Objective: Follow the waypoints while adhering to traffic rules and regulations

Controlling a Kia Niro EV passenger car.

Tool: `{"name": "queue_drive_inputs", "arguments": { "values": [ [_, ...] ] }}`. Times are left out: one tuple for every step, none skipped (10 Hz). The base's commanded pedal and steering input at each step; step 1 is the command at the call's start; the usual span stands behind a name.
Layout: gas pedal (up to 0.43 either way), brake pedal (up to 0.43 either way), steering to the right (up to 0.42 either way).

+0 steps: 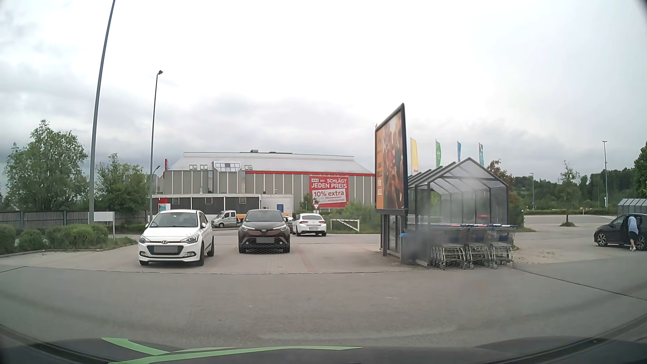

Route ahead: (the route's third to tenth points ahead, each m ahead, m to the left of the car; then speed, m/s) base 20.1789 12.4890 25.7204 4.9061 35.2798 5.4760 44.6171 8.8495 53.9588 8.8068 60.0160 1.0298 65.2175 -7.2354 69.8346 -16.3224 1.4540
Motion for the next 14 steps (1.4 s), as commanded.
{"name": "queue_drive_inputs", "arguments": {
  "values": [
    [0.000,0.256,-0.261],
    [0.000,0.256,-0.262],
    [0.000,0.256,-0.264],
    [0.000,0.262,-0.267],
    [0.000,0.262,-0.269],
    [0.000,0.256,-0.271],
    [0.000,0.262,-0.271],
    [0.000,0.262,-0.272],
    [0.000,0.256,-0.273],
    [0.000,0.256,-0.273],
    [0.000,0.256,-0.273],
    [0.000,0.244,-0.273],
    [0.000,0.244,-0.270],
    [0.000,0.238,-0.266]
  ]
}}
